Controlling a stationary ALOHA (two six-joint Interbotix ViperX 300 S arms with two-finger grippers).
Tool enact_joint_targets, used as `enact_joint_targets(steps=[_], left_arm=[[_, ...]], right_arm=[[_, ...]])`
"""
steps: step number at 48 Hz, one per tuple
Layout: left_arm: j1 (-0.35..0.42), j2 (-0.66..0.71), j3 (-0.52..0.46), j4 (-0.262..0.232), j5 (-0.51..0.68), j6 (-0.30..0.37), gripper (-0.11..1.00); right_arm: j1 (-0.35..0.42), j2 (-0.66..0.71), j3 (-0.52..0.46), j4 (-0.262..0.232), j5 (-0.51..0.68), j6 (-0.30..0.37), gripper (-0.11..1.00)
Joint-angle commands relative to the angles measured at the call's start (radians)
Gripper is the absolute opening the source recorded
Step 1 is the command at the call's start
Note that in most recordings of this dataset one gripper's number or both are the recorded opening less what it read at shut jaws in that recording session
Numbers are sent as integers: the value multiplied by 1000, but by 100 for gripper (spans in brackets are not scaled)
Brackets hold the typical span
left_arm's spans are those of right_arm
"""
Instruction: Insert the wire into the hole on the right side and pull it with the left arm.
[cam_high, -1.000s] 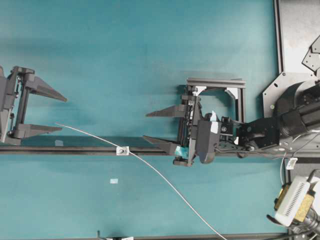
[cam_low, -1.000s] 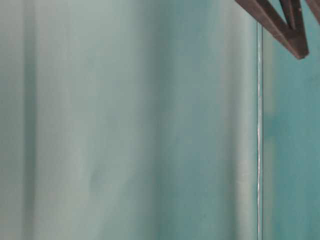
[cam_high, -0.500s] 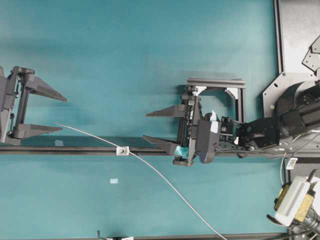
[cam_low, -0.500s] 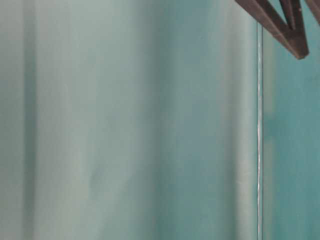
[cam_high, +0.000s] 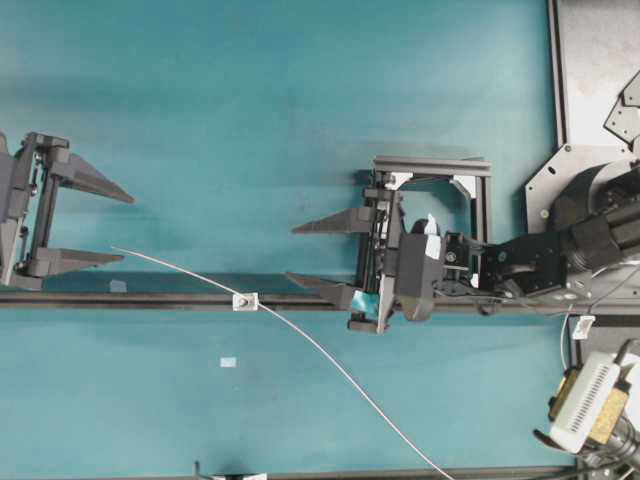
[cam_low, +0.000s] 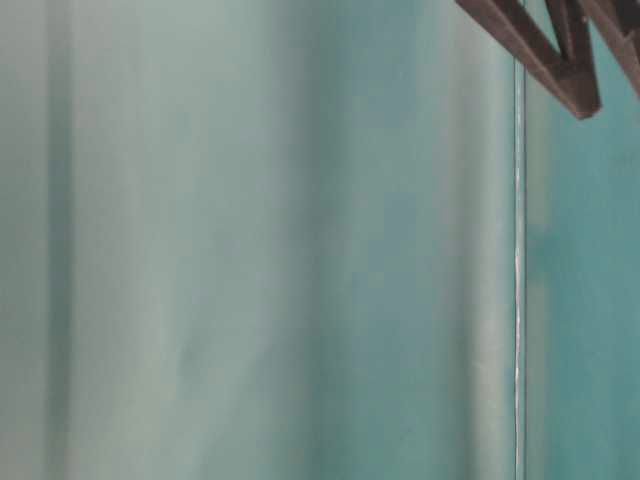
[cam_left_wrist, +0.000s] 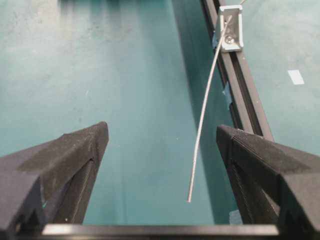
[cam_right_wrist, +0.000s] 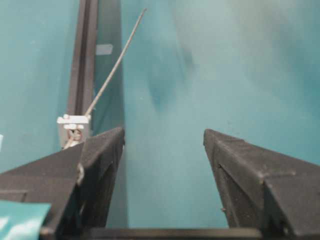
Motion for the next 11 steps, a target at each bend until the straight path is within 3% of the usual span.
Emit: enact_joint_targets(steps=[1, 11], left_arm=[[3, -15, -8, 2, -5, -2, 81], [3, -15, -8, 2, -5, -2, 81]], right_arm=[[-3, -28, -20, -2, 14, 12, 74], [-3, -29, -28, -2, 25, 15, 74]])
